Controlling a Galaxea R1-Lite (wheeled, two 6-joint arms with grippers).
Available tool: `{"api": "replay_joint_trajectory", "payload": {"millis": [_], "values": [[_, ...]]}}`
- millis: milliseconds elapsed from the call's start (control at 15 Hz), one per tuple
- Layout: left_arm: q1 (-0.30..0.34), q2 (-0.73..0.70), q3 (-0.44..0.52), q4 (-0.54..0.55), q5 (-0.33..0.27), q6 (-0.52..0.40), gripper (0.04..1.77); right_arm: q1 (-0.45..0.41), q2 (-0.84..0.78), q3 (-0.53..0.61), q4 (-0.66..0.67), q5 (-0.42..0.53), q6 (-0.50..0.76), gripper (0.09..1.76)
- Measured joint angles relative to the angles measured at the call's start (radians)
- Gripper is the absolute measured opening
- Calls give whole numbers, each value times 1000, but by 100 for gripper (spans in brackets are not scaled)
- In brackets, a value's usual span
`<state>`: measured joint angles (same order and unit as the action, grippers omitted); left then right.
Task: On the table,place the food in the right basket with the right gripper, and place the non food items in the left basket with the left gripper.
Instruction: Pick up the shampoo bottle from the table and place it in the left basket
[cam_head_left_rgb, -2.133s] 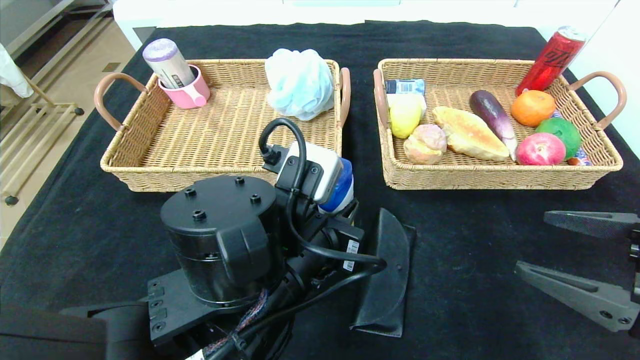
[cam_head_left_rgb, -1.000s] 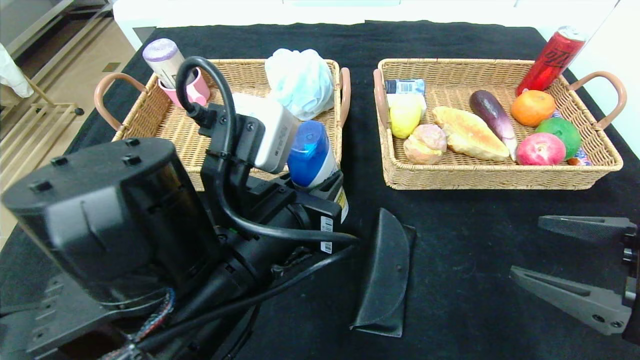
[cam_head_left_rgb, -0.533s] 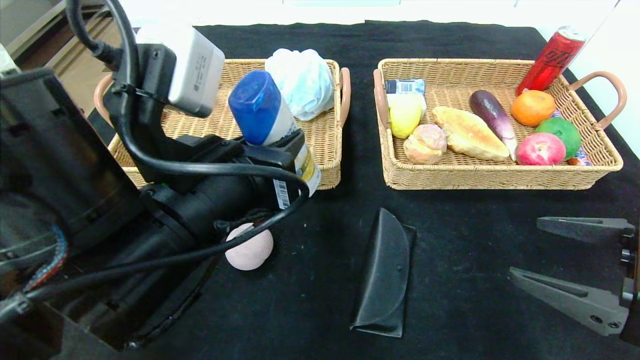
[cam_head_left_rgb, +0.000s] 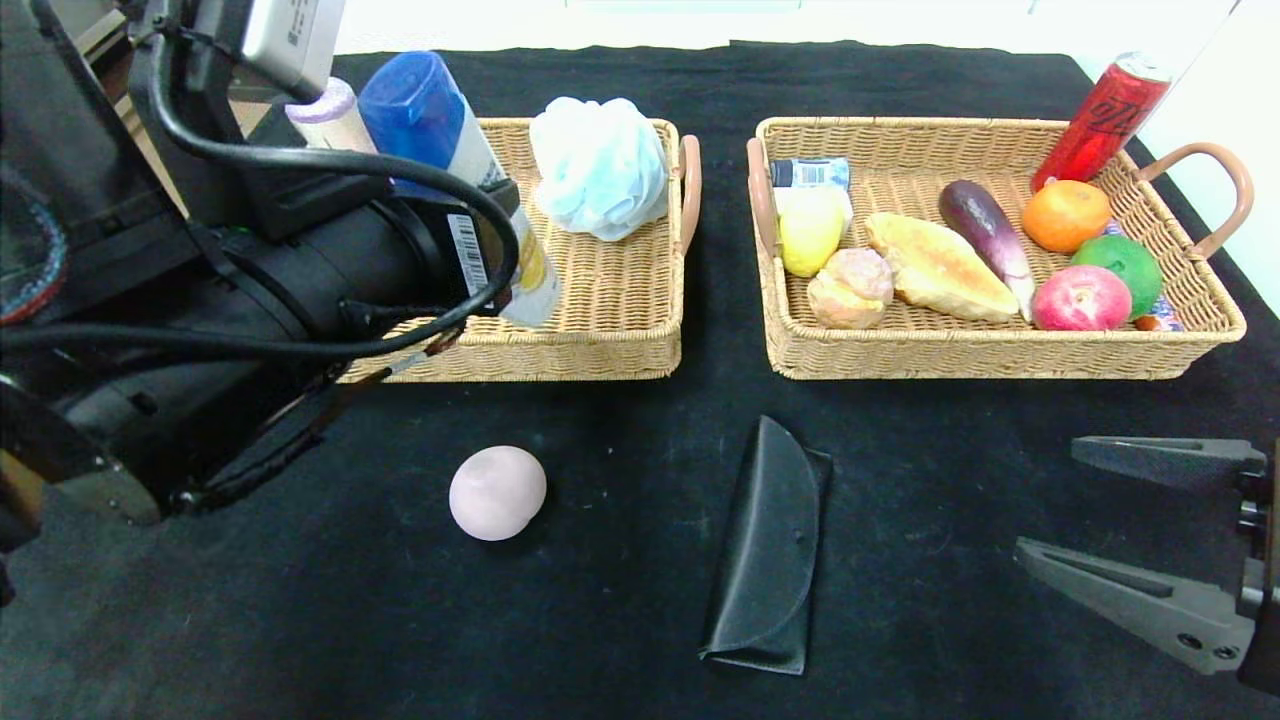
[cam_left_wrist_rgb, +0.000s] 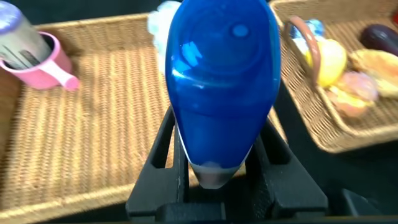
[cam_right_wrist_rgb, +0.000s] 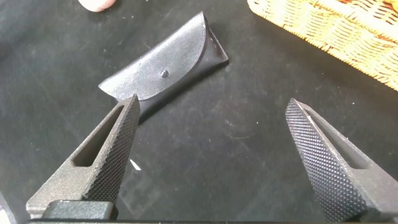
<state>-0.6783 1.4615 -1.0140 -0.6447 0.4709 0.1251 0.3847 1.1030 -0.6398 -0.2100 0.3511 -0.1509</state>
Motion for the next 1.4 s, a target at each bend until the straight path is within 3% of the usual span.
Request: {"api": "replay_joint_trajectory", "payload": {"millis": [267,600,933,1400], "values": [[113,59,-104,27,-49,10,59,-1,-7,-4,-1,0,0,171],[206,199,-264,28,-58,63,59,-7,-10,-7,-13,0,1,171],[241,324,-414,28,-47,119,59,-11,-12,-3,-24,0,3,171],[255,420,-472,23,-28,142,59,-16,-16,-5,-29,0,5,171]]}}
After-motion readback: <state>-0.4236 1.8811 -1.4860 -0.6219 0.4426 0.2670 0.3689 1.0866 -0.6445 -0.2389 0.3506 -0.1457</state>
